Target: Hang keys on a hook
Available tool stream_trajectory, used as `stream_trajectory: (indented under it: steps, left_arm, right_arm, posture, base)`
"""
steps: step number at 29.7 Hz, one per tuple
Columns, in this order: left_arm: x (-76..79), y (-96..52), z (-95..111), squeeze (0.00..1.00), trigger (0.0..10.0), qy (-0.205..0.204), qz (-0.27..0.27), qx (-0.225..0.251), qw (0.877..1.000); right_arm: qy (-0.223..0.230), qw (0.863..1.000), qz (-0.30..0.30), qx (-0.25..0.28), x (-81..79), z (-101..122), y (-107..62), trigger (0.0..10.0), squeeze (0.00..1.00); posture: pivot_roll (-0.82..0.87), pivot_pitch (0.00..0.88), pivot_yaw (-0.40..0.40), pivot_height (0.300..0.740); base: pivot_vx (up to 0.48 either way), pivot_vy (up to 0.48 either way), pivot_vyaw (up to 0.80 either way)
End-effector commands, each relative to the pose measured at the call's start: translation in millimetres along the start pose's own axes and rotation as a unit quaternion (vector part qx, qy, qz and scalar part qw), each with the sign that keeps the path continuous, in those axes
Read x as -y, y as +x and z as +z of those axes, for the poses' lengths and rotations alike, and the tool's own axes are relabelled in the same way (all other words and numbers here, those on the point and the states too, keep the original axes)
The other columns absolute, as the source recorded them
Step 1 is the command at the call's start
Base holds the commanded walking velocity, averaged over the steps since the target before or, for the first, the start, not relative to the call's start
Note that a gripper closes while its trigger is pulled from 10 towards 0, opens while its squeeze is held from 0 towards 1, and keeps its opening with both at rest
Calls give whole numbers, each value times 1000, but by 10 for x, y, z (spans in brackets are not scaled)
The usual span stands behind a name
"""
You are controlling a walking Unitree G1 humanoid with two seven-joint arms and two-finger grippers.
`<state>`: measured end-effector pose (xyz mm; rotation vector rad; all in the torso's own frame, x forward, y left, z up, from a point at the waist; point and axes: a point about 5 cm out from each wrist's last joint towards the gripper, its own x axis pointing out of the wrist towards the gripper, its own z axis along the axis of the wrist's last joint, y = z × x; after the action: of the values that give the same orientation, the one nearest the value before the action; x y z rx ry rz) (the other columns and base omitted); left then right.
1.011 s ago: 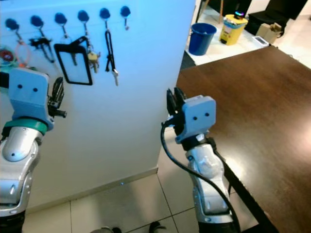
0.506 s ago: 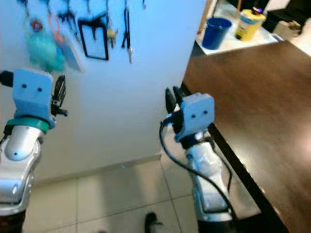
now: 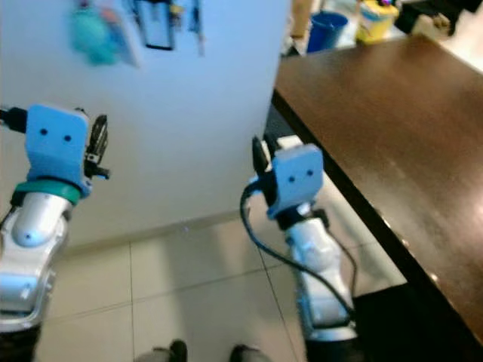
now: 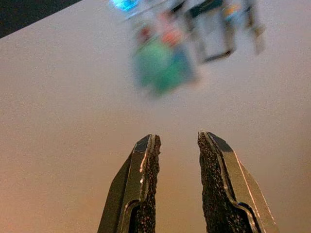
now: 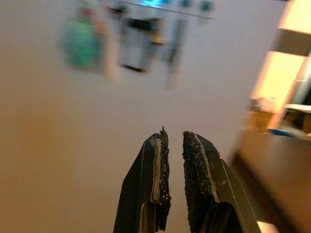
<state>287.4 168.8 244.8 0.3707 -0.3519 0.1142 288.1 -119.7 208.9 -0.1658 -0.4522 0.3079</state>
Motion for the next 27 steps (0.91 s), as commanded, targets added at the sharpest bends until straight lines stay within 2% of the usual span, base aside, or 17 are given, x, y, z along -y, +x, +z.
stream_trajectory:
  steps: [1, 11, 20, 27]
  left_arm:
    - [-12, -33, -44, 0, 10000, 4, 4, -9, 1000]
    - [-6, -31, -41, 0, 10000, 5, 4, -8, 1000]
    - [-9, -29, -41, 0, 10000, 2, 6, -7, 1000]
    - [6, -28, -39, 0, 10000, 3, 1, -7, 1000]
  right_arm:
    - [1, 1000, 5, -8, -23, -31, -11, 10000, 0]
    - [16, 1000, 4, -10, -27, -44, -3, 10000, 0]
    - [20, 1000, 8, -9, -36, -42, 8, 10000, 0]
    - [23, 1000, 12, -8, -50, -44, 13, 10000, 0]
  posture:
    - [65, 58, 80, 740]
    - [67, 57, 79, 740]
    - [69, 53, 77, 740]
    - [70, 48, 76, 740]
  base:
    - [-454, 0, 694]
    - [-419, 0, 69]
    - [-297, 0, 0]
    - [0, 0, 0]
